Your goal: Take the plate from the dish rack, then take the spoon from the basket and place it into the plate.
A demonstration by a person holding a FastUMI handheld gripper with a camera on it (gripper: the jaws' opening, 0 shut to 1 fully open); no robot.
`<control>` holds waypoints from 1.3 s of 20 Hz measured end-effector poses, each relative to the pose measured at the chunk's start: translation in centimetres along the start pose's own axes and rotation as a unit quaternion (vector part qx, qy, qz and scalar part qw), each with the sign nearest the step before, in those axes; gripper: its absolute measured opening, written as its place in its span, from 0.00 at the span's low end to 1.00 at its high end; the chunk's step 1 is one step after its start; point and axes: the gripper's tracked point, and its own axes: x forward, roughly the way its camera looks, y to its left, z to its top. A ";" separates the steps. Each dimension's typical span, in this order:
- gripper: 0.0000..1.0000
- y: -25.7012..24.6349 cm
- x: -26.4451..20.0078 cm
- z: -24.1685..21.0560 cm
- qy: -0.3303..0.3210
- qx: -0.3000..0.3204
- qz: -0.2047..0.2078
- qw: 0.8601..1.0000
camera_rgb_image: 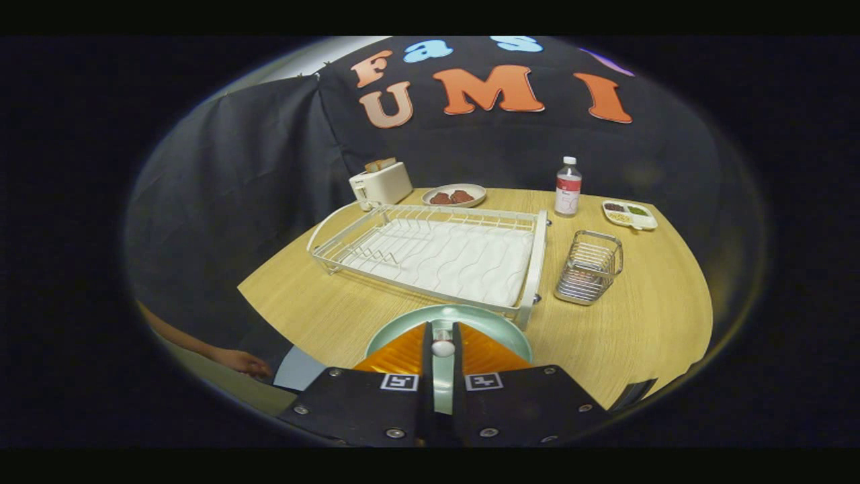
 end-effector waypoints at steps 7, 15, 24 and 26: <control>0.19 -1.5 0.4 -0.9 0.033 0.043 -0.015 0.998; 0.27 -4.1 -2.1 3.4 -0.017 0.055 -0.051 0.997; 0.45 -6.3 -8.6 16.0 -0.167 0.035 -0.093 0.981; 0.61 -7.4 -9.9 18.1 -0.197 0.032 -0.109 0.974</control>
